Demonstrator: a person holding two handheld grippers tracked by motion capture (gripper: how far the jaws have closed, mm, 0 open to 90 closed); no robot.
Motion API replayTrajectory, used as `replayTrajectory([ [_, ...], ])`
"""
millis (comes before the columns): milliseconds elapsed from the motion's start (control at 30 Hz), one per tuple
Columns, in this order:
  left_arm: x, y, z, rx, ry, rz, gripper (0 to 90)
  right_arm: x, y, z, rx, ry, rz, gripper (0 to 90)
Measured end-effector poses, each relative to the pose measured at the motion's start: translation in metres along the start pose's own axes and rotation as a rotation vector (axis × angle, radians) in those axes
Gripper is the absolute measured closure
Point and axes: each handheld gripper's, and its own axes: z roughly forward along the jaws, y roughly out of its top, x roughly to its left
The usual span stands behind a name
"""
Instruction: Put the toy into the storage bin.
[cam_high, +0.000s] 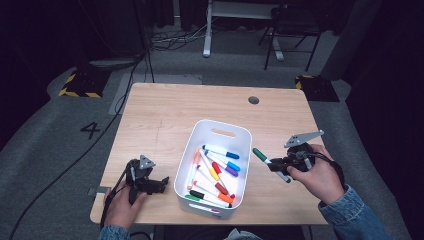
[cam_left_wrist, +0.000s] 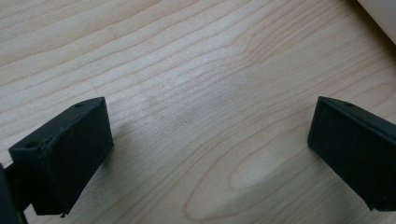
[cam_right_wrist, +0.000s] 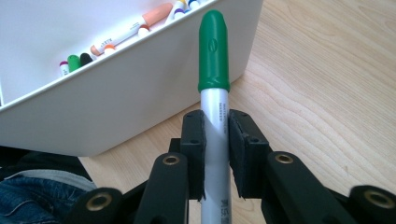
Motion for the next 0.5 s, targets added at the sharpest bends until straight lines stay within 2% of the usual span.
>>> replayTrajectory([
  [300, 0.000, 0.000, 0.000, 0.000, 0.000, 0.000, 0.1, 0.012, 0.007, -0.016, -0.037, 0.024, -0.026, 77.1],
  [500, 0.000, 0.000, -0.001, 0.002, 0.005, 0.000, 0.1, 0.023, 0.018, -0.019, -0.062, 0.057, -0.059, 77.1],
])
